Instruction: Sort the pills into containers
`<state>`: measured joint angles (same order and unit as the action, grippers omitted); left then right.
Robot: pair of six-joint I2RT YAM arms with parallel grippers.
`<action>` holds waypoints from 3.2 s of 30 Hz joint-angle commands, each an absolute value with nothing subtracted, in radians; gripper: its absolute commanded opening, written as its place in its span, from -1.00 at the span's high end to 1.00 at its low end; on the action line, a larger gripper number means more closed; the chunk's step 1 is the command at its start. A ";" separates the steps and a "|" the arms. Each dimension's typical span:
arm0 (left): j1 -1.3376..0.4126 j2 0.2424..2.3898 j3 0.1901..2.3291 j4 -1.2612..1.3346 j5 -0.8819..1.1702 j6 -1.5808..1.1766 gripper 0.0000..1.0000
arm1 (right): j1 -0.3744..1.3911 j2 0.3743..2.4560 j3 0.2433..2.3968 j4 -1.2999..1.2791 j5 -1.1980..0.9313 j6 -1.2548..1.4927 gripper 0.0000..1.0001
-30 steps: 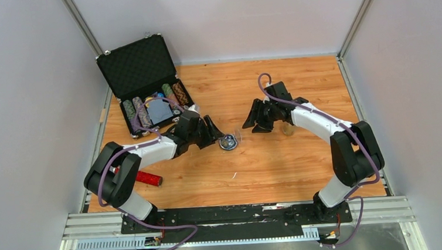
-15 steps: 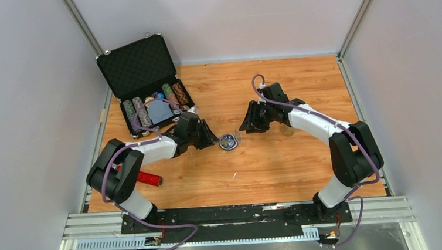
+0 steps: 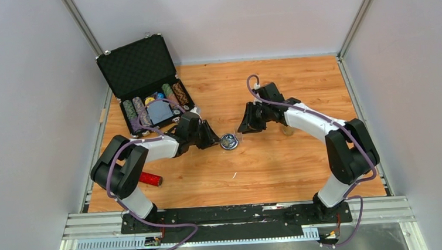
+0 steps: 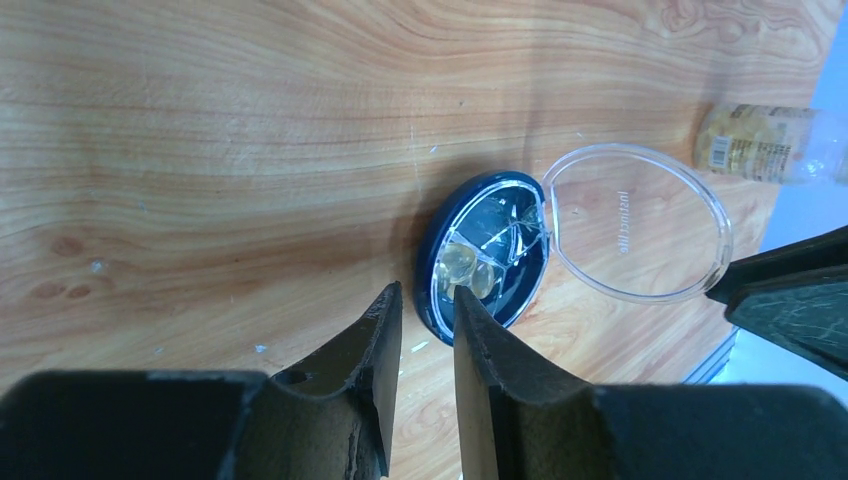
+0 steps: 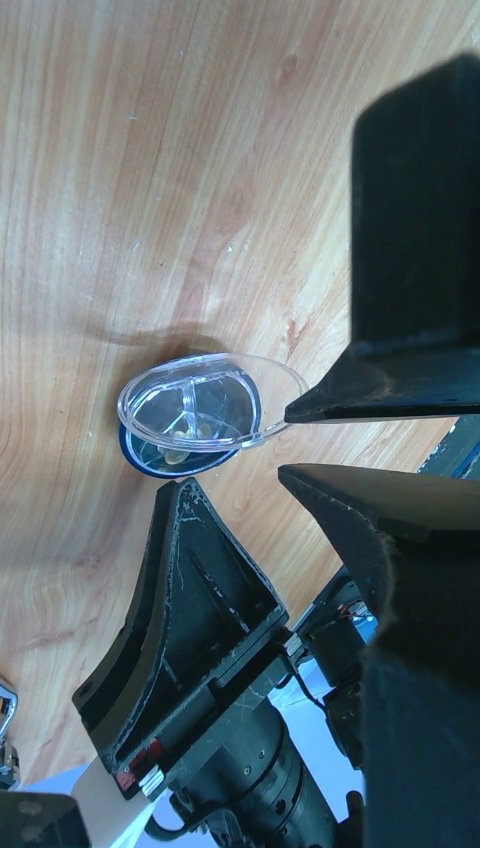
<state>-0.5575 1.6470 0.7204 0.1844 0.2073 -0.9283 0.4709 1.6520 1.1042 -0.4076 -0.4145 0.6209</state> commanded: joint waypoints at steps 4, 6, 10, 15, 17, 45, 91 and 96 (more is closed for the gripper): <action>-0.549 1.668 0.709 0.253 0.247 -0.914 0.42 | 0.484 1.672 1.147 -0.404 -0.418 0.594 0.55; -0.550 1.674 0.709 0.253 0.249 -0.911 0.44 | 0.488 1.676 1.149 -0.404 -0.413 0.593 0.55; -0.549 1.677 0.709 0.251 0.246 -0.902 0.51 | 0.499 1.678 1.151 -0.406 -0.404 0.590 0.56; -0.549 1.680 0.709 0.255 0.246 -0.898 0.58 | 0.506 1.690 1.162 -0.409 -0.400 0.584 0.58; -0.549 1.683 0.710 0.255 0.247 -0.897 0.61 | 0.508 1.696 1.168 -0.412 -0.395 0.579 0.58; -0.550 1.694 0.716 0.267 0.266 -0.885 0.95 | 0.638 1.812 1.242 -0.468 -0.306 0.519 0.40; -0.550 1.526 0.698 0.207 0.236 -0.789 -0.03 | 0.605 1.848 1.251 -0.504 -0.219 0.573 -0.34; -0.550 1.596 0.724 0.209 0.266 -0.788 0.06 | 0.591 1.888 1.287 -0.513 -0.235 0.559 -0.35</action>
